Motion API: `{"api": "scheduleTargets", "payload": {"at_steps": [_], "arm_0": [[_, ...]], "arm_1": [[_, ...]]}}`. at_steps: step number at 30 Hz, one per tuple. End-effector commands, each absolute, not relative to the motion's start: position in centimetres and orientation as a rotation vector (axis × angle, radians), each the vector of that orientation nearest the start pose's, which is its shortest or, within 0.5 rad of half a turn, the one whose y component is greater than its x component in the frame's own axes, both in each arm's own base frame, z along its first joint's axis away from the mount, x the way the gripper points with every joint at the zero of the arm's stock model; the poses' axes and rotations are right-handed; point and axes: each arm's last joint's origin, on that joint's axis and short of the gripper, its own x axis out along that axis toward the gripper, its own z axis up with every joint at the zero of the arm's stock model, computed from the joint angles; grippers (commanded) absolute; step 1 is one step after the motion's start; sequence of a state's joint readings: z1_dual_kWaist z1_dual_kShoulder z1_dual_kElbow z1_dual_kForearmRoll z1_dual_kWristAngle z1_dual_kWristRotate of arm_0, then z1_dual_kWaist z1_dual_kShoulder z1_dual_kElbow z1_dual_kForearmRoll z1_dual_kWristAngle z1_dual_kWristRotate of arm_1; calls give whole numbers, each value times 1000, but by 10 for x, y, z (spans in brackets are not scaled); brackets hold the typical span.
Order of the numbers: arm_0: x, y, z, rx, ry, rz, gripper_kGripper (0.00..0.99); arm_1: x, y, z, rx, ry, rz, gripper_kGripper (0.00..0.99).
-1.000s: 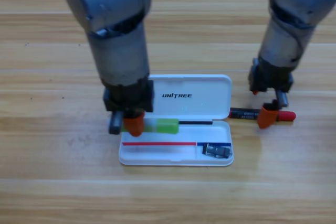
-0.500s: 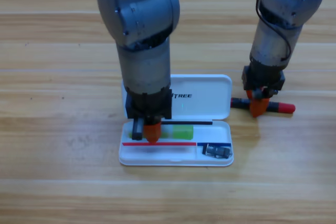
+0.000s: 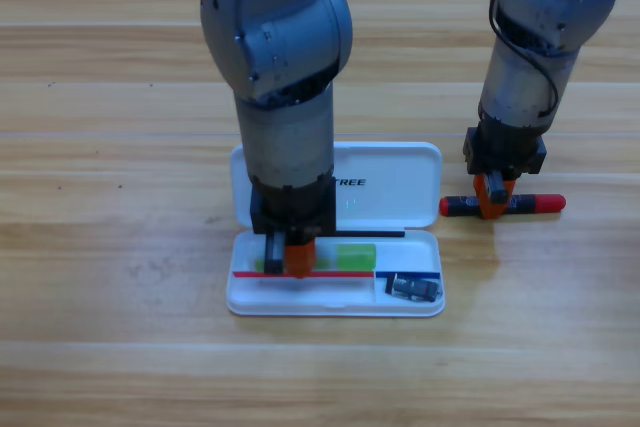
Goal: Clean up eraser and pencils
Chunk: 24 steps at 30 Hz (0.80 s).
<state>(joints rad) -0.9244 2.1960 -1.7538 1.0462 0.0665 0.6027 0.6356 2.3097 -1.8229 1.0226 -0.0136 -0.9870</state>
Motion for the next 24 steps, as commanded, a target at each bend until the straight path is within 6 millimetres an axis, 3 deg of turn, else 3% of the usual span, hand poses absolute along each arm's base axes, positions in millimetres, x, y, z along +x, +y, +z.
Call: {"api": "scheduleTargets", "payload": {"at_steps": [1,5,11,15,18,24], "arm_0": [[260,-354,203,1214,1190,-1128,0],[258,-352,200,1211,1197,-1124,0],[256,-348,198,1209,1206,-1122,0],[256,-347,197,1207,1209,-1120,0],[255,-348,198,1207,1205,-1121,0],[256,-348,197,1203,1205,-1117,0]], "arm_1": [[381,260,158,-1241,1259,1198,0],[370,256,185,-1228,1239,1181,0],[337,245,247,-1186,1200,1148,0],[314,241,276,-1171,1176,1175,0],[304,242,285,-1166,1166,1193,0],[296,249,284,-1156,1167,1220,0]]}}
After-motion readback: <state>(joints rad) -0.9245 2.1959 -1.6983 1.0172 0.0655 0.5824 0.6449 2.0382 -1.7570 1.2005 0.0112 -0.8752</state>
